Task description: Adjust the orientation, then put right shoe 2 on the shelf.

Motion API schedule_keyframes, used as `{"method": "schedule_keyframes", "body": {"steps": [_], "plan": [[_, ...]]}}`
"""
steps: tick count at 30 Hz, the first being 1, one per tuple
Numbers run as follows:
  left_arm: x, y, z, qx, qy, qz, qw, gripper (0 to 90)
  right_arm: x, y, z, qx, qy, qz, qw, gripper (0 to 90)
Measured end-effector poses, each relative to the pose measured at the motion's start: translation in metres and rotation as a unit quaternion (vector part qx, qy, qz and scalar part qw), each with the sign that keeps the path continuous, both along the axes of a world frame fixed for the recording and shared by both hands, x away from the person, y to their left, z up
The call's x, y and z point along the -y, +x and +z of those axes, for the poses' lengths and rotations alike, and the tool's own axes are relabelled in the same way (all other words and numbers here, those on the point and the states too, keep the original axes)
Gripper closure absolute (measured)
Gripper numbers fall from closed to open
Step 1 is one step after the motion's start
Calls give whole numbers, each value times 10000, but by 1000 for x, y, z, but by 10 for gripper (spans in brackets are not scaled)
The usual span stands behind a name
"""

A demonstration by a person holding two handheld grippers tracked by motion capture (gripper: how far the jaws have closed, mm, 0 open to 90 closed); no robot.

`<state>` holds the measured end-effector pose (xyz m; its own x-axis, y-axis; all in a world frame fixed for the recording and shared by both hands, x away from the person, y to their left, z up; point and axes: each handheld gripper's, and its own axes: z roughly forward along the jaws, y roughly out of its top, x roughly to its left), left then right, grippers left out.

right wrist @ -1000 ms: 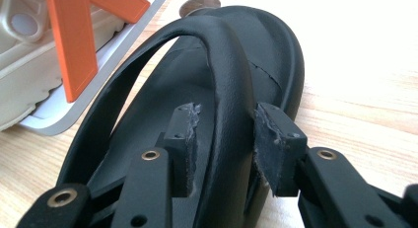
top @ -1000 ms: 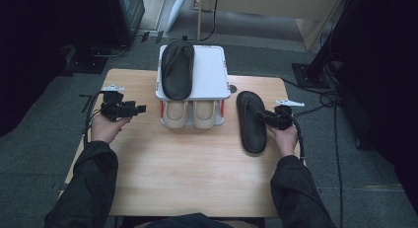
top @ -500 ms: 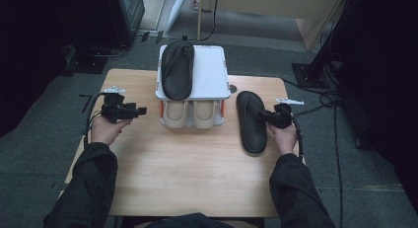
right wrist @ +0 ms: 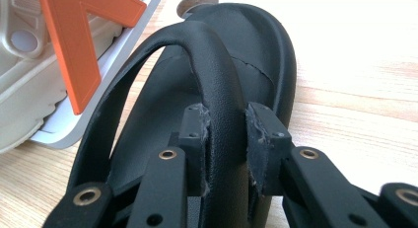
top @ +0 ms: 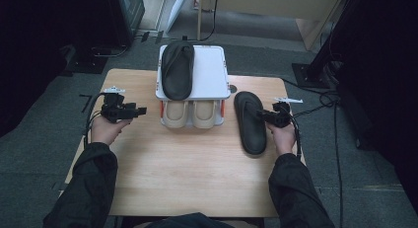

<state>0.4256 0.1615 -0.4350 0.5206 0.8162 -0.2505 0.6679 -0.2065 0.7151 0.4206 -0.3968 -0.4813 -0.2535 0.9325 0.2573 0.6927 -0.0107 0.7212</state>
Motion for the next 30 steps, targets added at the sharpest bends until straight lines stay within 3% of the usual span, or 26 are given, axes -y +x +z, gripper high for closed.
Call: {"method": "schedule_keyframes", "body": {"steps": [9, 16, 22, 30], "plan": [[0, 1, 0, 5, 4, 0, 10000, 411, -6, 0, 8, -102, 77, -29, 9999, 706], [0, 1, -1, -6, -20, 2, 10000, 411, -10, -3, 17, 24, 145, -9, 9999, 706], [1, 0, -1, -5, -60, -36, 10000, 411, -16, -5, 25, -4, 264, -49, 9996, 706], [-1, 2, -2, -25, -111, -22, 9999, 411, -21, 3, 41, -28, 124, -28, 9999, 706]]}}
